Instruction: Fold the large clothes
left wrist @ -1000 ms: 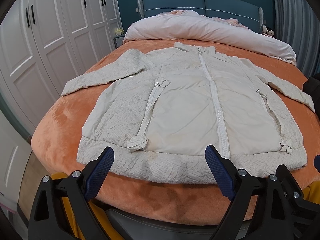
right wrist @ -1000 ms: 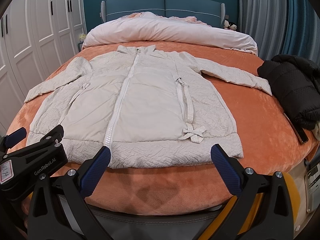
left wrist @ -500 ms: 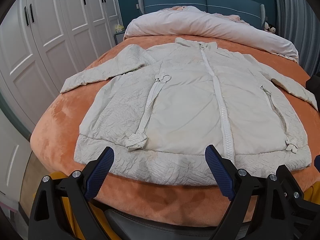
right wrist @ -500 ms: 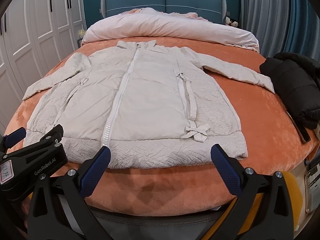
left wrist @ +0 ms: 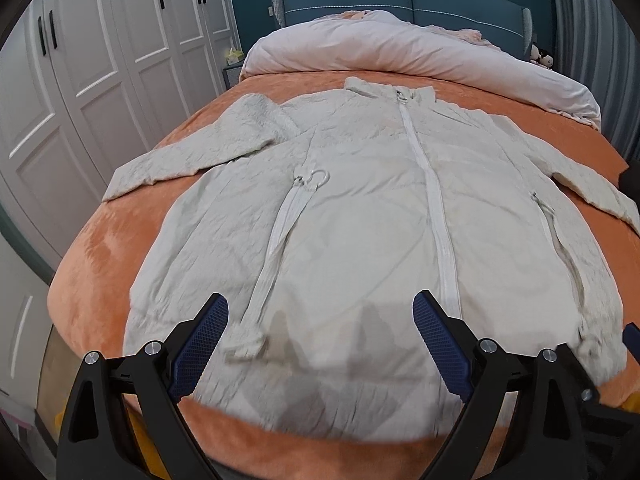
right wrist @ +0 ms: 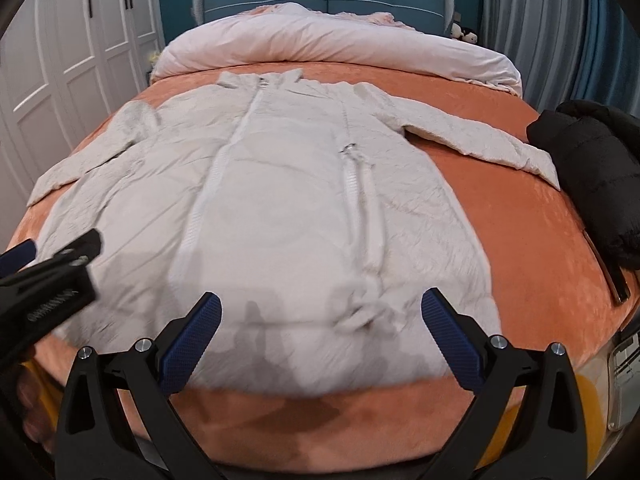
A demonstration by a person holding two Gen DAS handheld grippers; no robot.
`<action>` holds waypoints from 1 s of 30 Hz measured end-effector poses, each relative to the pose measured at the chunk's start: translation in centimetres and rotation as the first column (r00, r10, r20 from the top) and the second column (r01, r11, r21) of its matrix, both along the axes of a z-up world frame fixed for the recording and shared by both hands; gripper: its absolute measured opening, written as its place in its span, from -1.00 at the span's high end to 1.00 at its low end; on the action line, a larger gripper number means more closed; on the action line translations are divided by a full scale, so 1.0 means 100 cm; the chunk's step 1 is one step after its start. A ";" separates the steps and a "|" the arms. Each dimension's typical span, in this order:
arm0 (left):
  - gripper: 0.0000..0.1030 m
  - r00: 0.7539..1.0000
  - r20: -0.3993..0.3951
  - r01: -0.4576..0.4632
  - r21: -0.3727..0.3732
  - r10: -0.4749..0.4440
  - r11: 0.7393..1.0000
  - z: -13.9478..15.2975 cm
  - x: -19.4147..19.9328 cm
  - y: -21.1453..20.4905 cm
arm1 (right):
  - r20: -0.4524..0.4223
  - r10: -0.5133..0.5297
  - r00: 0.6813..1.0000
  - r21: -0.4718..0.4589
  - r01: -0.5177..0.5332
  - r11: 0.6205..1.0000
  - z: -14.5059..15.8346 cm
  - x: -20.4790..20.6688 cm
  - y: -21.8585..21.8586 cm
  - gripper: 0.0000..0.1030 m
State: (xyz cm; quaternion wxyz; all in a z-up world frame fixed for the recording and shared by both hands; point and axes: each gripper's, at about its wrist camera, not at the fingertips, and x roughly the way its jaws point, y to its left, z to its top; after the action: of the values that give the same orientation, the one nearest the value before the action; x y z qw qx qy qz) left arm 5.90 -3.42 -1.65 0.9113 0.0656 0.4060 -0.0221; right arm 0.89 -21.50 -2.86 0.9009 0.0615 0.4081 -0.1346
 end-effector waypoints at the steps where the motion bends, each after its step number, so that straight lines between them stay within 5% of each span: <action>1: -0.78 1.000 -0.004 -0.003 0.000 0.003 1.000 -0.001 0.007 -0.002 | -0.004 -0.009 1.000 0.004 0.009 1.000 -0.001 0.006 -0.006 -0.90; 11: -0.79 1.000 -0.026 0.000 0.015 0.000 1.000 -0.015 0.072 -0.025 | -0.032 -0.058 0.998 -0.018 0.057 0.998 -0.013 0.073 -0.086 -0.90; 15: -0.79 0.999 -0.027 0.017 -0.004 -0.017 1.000 -0.016 0.099 -0.023 | -0.017 -0.133 0.991 0.058 0.134 0.989 -0.010 0.101 -0.160 -0.90; 18: -0.80 1.000 -0.026 -0.005 -0.043 0.004 0.999 -0.016 0.121 -0.010 | -0.006 -0.302 0.953 0.217 0.296 0.930 -0.022 0.110 -0.257 -0.90; 22: -0.80 0.998 -0.046 -0.054 -0.088 0.051 0.995 -0.021 0.148 0.011 | -0.051 -0.521 0.852 0.450 0.486 0.750 -0.058 0.112 -0.381 -0.85; 25: -0.80 0.992 -0.078 -0.108 -0.107 0.100 0.988 -0.029 0.165 0.025 | -0.048 -0.617 0.786 0.551 0.536 0.640 -0.074 0.110 -0.428 -0.70; 26: -0.80 0.990 -0.086 -0.118 -0.111 0.109 0.987 -0.031 0.168 0.027 | -0.036 -0.642 0.766 0.564 0.546 0.620 -0.075 0.111 -0.437 -0.62; 28: -0.80 0.987 -0.101 -0.139 -0.119 0.127 0.983 -0.036 0.173 0.033 | -0.022 -0.656 0.755 0.537 0.562 0.629 -0.069 0.125 -0.442 -0.15; 30: -0.80 0.985 -0.109 -0.148 -0.118 0.135 0.982 -0.039 0.177 0.038 | -0.015 -0.646 0.763 0.483 0.571 0.663 -0.053 0.151 -0.436 0.61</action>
State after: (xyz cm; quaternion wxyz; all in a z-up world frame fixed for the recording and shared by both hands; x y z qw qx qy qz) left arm 23.57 0.34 -5.59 0.8912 -0.0220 0.4530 0.0139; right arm 16.02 -65.11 -8.18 0.7911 0.4166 0.3109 -0.3225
